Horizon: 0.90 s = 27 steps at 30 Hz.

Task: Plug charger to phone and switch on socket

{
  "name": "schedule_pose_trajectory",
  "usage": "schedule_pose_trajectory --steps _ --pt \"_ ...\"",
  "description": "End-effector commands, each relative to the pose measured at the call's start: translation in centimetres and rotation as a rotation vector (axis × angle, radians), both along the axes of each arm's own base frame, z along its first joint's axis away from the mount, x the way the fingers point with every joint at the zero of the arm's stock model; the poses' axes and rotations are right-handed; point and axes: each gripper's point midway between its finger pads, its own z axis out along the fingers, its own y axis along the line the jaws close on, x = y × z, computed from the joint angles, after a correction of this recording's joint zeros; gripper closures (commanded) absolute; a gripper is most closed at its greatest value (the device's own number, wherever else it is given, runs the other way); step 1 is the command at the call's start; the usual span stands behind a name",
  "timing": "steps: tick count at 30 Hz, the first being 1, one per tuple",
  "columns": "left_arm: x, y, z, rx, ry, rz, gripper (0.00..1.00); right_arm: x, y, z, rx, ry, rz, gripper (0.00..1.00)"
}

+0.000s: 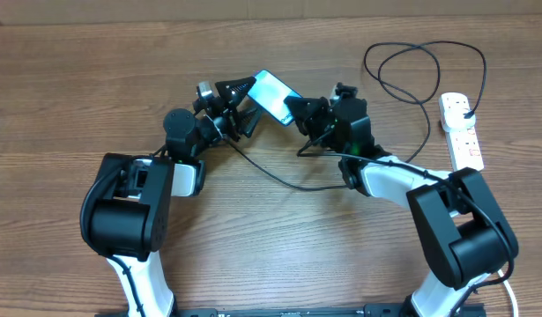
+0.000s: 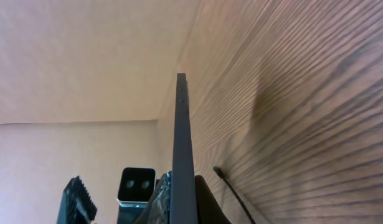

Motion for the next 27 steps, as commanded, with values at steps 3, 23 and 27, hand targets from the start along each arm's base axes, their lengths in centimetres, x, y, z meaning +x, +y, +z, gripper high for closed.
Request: schedule_pose_trajectory --steps 3,23,27 --pt "0.6 0.4 1.0 0.017 -0.055 0.018 0.12 -0.2 0.6 0.7 -0.007 -0.027 0.023 0.96" --pt "1.4 1.0 0.3 0.026 -0.024 0.077 0.07 -2.0 2.7 0.6 -0.002 -0.022 0.139 0.96" --pt "1.4 1.0 0.3 0.021 -0.019 0.076 0.07 -2.2 3.1 0.6 -0.003 -0.019 0.147 0.96"
